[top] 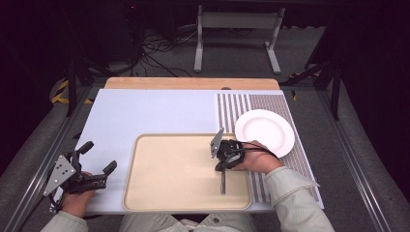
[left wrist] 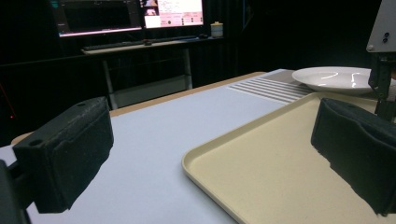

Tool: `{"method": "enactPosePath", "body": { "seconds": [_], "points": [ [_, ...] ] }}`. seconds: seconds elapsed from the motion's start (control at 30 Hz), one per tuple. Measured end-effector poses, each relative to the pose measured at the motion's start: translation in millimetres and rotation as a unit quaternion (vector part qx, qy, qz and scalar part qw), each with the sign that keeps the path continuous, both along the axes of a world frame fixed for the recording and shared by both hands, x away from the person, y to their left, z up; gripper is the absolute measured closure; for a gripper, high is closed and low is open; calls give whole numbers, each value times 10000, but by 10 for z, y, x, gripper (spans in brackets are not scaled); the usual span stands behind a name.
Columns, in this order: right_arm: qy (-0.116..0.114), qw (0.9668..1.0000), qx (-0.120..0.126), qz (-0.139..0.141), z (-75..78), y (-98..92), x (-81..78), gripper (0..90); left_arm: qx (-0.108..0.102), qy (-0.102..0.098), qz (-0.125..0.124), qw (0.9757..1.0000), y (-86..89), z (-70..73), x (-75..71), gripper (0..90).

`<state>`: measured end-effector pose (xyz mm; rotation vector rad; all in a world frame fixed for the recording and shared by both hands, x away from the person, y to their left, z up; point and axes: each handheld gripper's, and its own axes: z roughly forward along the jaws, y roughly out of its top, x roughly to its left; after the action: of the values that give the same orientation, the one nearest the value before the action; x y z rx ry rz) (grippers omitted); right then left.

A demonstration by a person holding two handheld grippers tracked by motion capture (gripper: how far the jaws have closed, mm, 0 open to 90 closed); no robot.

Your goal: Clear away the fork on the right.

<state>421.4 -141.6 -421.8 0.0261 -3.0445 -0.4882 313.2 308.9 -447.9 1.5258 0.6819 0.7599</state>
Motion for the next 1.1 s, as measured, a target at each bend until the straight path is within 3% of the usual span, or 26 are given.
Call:
{"method": "enactPosePath", "body": {
  "seconds": [0.47, 0.67, 0.83, 1.03, 1.07, 1.1],
  "points": [
    [-56, 9999, 74, -87, -1, -112, -47, 900, -2, 4, 4, 10000, -4, 0, 1, 0],
    [-198, 9989, 380, -173, 72, -156, -62, 894, -4, 16, -6, 10000, -6, -2, 8, 0],
    [-457, 9961, 691, -293, 204, -216, -96, 811, 8, 13, 4, 10000, -1, -2, 4, 0],
    [-715, 9901, 1055, -593, 337, -297, -142, 578, 9, 2, 12, 10000, -2, -2, -2, 0],
    [-715, 9901, 1055, -593, 337, -297, -142, 578, 9, 2, 12, 10000, -2, -2, -2, 0],
    [-814, 9878, 1144, -680, 359, -312, -158, 520, 6, -1, 14, 10000, 0, -2, -4, 0]
  ]
}}
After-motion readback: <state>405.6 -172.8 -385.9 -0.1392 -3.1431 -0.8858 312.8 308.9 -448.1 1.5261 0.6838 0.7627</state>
